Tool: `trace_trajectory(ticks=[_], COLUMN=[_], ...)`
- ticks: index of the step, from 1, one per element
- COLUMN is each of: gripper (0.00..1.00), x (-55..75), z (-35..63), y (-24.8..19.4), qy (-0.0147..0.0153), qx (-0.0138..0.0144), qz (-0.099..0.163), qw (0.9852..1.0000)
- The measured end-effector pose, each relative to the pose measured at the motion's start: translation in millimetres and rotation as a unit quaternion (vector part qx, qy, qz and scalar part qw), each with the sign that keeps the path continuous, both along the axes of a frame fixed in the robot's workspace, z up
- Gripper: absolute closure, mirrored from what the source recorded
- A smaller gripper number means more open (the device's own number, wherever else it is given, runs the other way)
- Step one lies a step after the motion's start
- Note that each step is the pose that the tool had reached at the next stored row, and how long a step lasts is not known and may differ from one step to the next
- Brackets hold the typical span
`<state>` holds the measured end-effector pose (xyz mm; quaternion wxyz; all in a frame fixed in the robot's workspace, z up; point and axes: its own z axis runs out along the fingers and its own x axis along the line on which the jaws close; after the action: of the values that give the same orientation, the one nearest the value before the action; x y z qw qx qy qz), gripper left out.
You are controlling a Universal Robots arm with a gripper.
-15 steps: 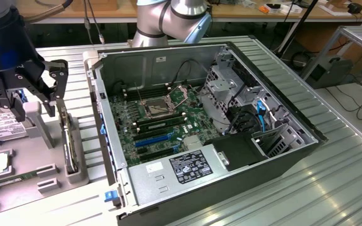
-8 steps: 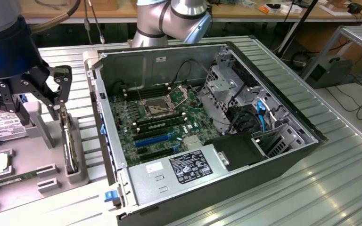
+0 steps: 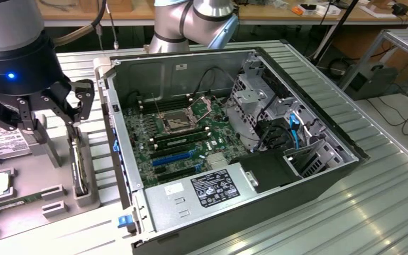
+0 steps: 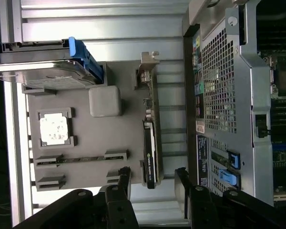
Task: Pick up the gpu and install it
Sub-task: 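Pick up the gpu and move the gpu toward the slot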
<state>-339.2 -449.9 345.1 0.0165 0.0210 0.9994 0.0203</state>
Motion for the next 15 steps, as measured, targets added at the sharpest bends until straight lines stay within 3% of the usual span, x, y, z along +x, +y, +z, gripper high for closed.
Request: trace_trajectory(ticks=[6, 15], gripper=[0.50, 0.50], x=[1.1, 1.2], z=[-1.8, -15.3], y=[0.0, 0.0], qy=[0.0001, 0.0001], qx=[0.0000, 0.0000], qz=[0.000, 0.000], qw=[1.0000, 1.0000])
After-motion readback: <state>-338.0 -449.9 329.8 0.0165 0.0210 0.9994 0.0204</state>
